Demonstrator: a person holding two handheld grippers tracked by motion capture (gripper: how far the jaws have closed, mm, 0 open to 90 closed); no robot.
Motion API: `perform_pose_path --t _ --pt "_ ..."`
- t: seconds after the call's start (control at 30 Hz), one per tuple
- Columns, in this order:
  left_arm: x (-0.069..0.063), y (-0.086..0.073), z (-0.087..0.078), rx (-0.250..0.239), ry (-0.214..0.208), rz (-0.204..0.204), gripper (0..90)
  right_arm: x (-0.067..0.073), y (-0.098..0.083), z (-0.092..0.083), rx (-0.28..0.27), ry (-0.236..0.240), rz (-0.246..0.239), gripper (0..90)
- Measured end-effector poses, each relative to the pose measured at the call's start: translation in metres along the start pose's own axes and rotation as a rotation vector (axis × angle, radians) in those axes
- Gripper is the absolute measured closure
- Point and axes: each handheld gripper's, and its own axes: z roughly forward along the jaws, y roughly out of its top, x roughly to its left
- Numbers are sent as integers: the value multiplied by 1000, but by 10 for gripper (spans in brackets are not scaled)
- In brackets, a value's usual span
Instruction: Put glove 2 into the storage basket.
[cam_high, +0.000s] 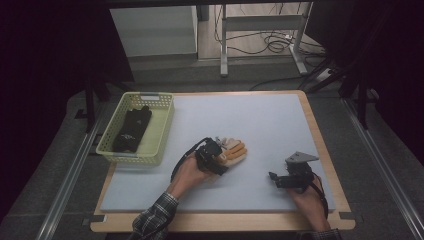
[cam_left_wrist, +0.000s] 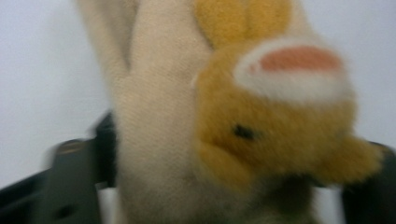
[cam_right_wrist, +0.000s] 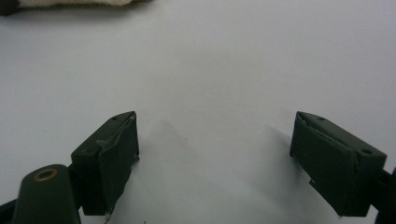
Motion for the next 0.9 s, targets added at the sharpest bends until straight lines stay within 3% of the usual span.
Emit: perform_pose_path --t 0.1,0.27,0.4,0.9 --pt "1 0 -2 4 6 -24 503 0 0 0 0 -1 0 152" --pt "3 -1 -4 0 -6 -61 614 0 0 0 0 -1 0 152" --pt "7 -1 -7 -6 -34 -89 637 0 0 0 0 0 0 152" --pt "22 9 -49 -31 41 -135 630 0 0 0 0 1 -1 152"
